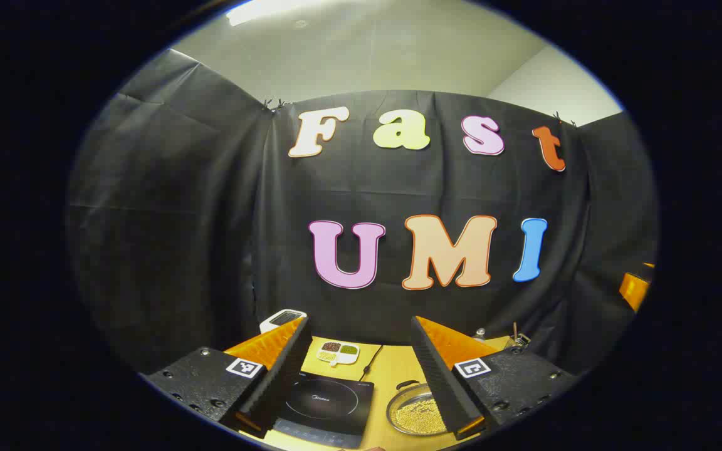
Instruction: First push the handle of the pot to place it horizontally, then grasp the pot with both hands and set it on the induction cooktop.
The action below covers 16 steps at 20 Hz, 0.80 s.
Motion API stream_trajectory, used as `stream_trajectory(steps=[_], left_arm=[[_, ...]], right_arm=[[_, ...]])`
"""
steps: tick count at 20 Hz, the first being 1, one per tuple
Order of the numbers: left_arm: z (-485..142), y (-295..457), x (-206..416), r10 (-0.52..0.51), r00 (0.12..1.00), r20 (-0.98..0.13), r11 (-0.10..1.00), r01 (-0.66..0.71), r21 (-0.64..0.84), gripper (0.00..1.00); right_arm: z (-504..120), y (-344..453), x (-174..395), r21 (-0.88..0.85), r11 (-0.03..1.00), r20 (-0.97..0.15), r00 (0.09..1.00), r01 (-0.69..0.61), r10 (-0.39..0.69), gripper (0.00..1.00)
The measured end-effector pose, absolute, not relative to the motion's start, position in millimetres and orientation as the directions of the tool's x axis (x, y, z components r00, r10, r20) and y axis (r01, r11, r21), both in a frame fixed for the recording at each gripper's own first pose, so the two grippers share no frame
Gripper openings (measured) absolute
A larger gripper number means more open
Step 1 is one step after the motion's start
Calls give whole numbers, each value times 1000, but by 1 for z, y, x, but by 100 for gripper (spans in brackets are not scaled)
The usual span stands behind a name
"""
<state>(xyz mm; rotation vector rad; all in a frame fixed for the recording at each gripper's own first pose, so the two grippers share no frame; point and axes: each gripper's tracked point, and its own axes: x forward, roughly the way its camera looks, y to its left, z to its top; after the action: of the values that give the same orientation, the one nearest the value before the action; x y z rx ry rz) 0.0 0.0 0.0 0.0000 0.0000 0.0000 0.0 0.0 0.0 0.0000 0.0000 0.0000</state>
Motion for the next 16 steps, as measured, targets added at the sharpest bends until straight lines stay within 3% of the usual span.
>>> stream_trajectory(steps=[1,2,3,7,8,10,11,16], left_arm=[[-2,1,0,4,1000,-9,1000,-4,10,92],[-4,2,0,5,1000,-15,1000,-5,17,95],[-6,3,0,6,1000,-20,1000,-6,21,92],[-12,6,3,2,999,-42,1000,-1,27,95],[-13,7,4,1,999,-44,1000,0,27,92],[-15,7,3,-6,999,-49,1000,8,25,95],[-16,8,3,-9,999,-52,1000,10,26,92],[-17,14,4,-31,999,-37,999,32,19,96]], right_arm=[[0,1,0,11,1000,-1,1000,-1,1,99],[0,1,-1,22,1000,0,1000,1,-1,99],[1,-1,-2,33,999,0,1000,7,-7,96],[-3,-12,-4,23,999,-7,999,47,-47,99],[-4,-13,-4,13,998,-8,998,56,-55,95],[-7,-10,-5,2,998,-16,998,58,-58,100],[-7,-9,-6,1,998,-21,998,59,-59,96],[-10,-5,-8,-6,998,-33,997,65,-65,99]])
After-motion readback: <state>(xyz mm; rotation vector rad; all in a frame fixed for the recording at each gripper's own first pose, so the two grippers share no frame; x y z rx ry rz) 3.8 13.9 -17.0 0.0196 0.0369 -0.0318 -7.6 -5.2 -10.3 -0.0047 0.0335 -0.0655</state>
